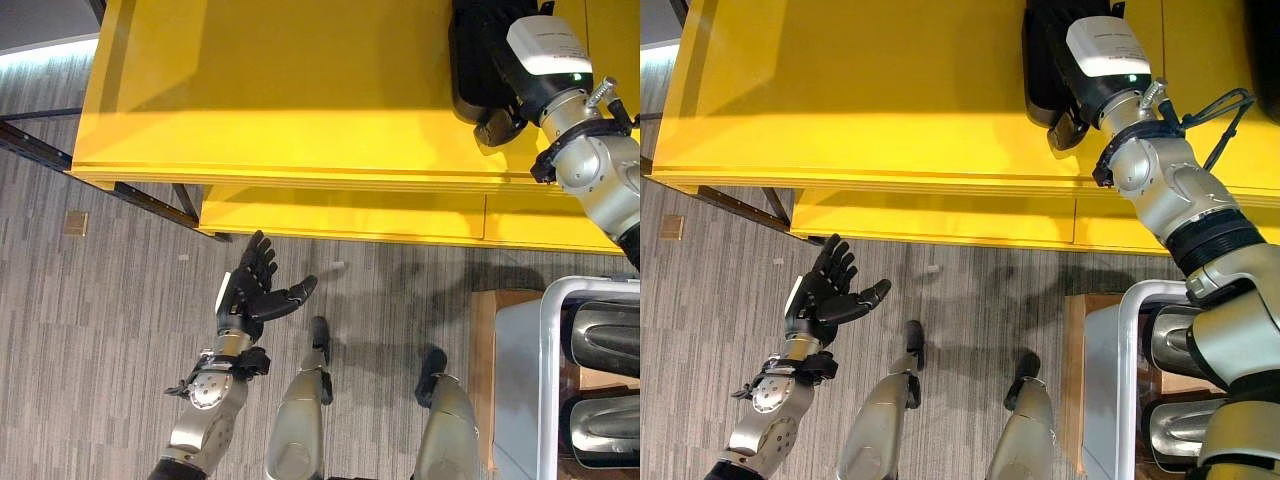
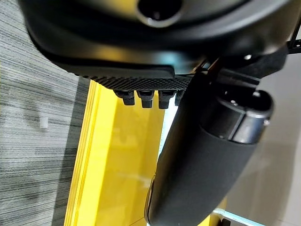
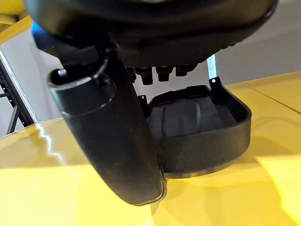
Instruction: Move parts from the plastic box to the shelf.
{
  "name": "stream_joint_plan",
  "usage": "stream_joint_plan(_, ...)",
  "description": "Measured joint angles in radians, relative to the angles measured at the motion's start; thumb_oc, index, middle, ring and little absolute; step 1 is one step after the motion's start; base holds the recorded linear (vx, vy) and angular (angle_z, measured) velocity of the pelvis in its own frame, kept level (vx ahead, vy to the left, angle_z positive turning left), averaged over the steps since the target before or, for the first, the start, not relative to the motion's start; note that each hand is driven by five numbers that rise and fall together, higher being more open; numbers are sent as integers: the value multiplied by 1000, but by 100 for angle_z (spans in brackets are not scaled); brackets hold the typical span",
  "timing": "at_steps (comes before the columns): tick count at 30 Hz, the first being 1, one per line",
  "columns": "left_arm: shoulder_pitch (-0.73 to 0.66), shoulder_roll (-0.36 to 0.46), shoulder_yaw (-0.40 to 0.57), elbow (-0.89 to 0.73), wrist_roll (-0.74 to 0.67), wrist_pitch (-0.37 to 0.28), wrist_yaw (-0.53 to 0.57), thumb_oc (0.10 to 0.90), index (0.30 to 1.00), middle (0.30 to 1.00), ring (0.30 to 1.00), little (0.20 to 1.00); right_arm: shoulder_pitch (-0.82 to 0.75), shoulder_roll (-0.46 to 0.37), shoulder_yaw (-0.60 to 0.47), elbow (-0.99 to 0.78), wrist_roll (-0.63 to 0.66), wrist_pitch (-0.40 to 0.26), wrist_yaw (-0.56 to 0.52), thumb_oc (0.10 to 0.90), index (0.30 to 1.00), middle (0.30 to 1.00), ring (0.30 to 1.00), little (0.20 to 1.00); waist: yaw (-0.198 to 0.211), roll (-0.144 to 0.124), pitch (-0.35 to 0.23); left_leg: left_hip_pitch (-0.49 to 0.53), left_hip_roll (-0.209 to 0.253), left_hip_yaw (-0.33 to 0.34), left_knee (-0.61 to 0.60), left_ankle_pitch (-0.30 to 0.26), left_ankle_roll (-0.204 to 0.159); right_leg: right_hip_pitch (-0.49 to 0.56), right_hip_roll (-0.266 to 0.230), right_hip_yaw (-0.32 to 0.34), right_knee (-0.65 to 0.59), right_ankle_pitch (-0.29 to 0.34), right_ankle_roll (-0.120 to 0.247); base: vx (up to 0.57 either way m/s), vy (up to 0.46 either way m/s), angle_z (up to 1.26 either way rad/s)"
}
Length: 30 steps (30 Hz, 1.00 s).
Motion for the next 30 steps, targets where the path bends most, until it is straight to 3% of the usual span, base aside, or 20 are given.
stream_joint_plan(30, 3, 0, 1, -6, 0, -6, 1, 900, 1000, 1000, 1000, 1000, -67, -13, 43, 49, 19, -14, -11, 900, 1000, 1000, 1000, 1000, 11, -4, 2, -49, 2, -20, 3, 14, 1, -44, 0, -10, 14, 3, -7, 0, 0, 0)
